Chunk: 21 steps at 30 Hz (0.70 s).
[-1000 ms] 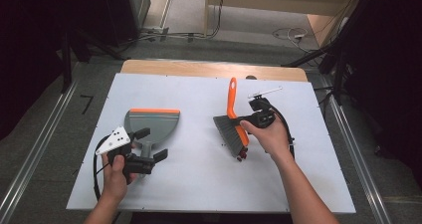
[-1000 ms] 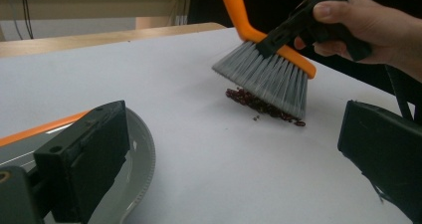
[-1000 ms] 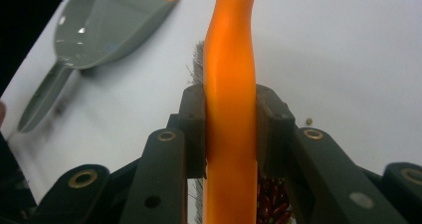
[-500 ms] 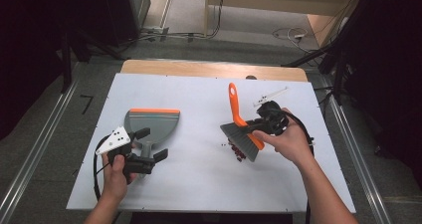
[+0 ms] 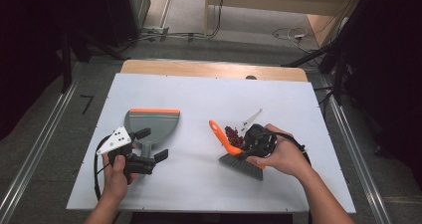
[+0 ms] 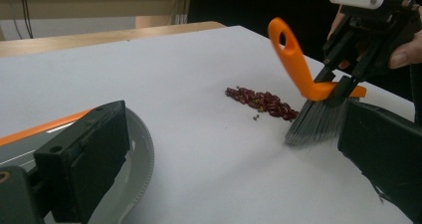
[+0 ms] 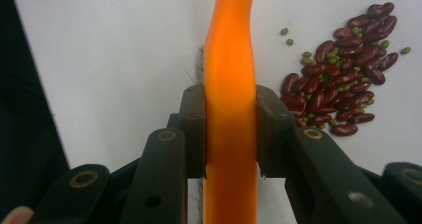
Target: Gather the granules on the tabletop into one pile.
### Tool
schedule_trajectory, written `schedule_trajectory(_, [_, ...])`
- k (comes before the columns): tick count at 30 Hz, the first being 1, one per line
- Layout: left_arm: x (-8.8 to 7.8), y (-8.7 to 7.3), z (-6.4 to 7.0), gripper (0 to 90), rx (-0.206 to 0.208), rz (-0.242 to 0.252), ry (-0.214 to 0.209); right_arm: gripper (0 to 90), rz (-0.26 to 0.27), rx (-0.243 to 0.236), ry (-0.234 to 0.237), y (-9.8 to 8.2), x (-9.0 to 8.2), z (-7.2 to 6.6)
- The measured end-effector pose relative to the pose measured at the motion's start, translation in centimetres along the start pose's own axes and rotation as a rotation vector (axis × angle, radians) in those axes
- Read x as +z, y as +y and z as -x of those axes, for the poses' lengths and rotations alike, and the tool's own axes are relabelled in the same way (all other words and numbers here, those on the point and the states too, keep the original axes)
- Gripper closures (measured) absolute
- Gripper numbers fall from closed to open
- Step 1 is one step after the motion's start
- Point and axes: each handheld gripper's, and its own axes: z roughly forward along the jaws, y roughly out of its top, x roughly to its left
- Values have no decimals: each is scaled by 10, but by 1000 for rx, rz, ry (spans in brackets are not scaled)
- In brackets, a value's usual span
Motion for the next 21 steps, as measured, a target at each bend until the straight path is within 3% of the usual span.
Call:
schedule_trajectory(3, [0,0,0,5,-2,0,0,685,3,4,-37,3,5,2])
schedule_trajectory(9, [0,0,0,5,-2,1,0,682,21,-65,-29,4,7,9])
schedule_trajectory(19, [1,-1,0,5,-3,-3,1,679,84,-67,-18,4,12,32])
schedule_trajectory(21, [1,-1,0,5,-3,-2,1,678,92,-86,-19,5,13,36])
